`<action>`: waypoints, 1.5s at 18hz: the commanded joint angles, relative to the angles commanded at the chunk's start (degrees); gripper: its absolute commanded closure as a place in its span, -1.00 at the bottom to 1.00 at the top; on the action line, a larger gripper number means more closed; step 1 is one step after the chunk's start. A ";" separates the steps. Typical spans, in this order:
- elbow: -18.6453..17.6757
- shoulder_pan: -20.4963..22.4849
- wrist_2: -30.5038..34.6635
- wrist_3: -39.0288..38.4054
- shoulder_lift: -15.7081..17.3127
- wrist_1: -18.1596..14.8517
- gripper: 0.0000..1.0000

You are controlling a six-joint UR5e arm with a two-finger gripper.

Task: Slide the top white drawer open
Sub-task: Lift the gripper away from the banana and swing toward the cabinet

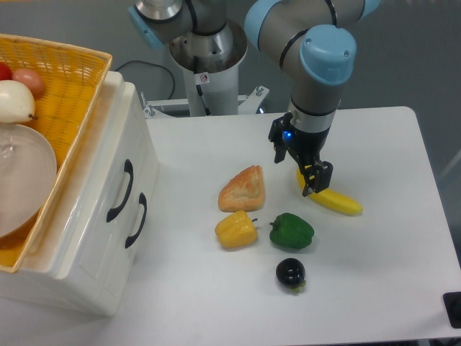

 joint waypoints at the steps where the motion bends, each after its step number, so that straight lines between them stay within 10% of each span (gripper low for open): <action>1: 0.00 0.00 0.00 0.00 0.00 0.00 -1.00; 16: -3.34 -0.79 0.00 0.00 0.09 -0.35 -1.00; 27: -2.37 -2.28 0.09 -18.60 0.53 -5.00 -1.00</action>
